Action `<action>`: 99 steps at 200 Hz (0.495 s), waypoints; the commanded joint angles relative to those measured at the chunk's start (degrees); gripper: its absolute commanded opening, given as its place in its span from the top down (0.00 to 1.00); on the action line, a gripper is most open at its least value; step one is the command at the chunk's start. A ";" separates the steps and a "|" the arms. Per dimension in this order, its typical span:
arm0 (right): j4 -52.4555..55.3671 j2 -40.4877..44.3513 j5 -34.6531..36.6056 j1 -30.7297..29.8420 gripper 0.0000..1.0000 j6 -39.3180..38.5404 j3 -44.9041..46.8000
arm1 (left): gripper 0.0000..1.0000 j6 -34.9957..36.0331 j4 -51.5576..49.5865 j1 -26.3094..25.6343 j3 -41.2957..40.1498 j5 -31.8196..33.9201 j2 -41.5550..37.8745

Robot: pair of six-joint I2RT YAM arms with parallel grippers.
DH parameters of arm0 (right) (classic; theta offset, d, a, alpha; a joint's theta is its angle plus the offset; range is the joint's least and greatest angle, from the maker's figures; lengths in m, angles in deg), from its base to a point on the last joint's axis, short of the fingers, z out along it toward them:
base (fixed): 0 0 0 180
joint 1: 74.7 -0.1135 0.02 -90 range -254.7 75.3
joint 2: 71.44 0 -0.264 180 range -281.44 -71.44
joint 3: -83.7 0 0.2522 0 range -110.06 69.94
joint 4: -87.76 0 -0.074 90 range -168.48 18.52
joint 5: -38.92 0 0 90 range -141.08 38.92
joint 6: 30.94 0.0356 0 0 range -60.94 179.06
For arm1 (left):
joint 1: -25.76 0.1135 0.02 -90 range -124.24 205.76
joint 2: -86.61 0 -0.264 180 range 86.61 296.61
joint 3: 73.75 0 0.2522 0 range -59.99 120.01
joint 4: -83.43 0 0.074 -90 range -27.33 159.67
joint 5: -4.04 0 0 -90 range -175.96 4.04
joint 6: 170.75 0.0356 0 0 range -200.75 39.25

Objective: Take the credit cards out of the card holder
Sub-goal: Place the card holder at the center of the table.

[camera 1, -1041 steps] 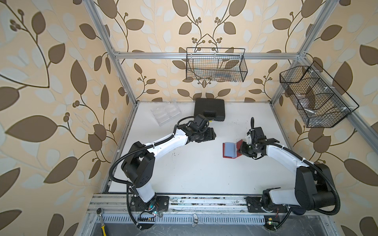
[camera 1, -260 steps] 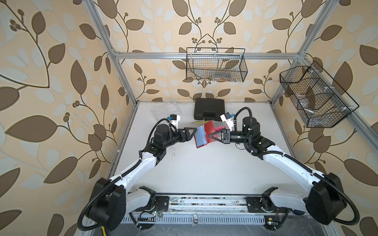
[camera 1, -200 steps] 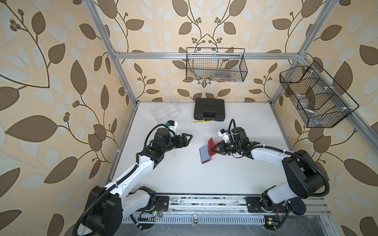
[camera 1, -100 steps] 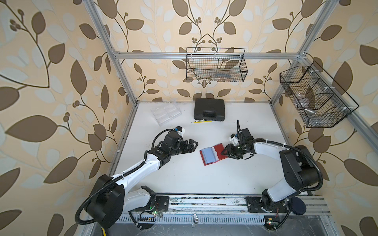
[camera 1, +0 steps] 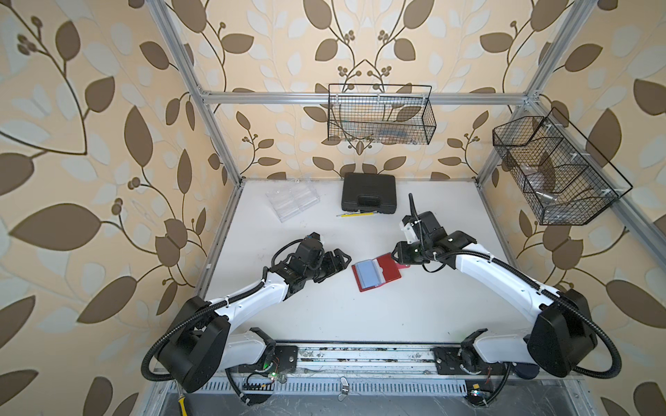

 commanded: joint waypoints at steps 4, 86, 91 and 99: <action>-4.91 -8.33 -3.90 -2.96 0.83 1.58 0.34 | 0.19 -8.42 6.70 -0.95 -2.03 0.31 3.47; -12.41 -20.38 -5.65 1.61 0.91 -0.25 3.80 | 0.25 -15.18 16.68 -5.45 -3.84 0.55 13.44; -12.61 -20.92 -5.67 1.80 0.92 -0.17 4.21 | 0.26 -15.53 17.14 -5.60 -3.96 0.55 13.98; -13.14 -21.34 -5.69 1.91 0.92 -0.10 4.94 | 0.26 -16.12 17.86 -5.84 -4.12 0.50 14.80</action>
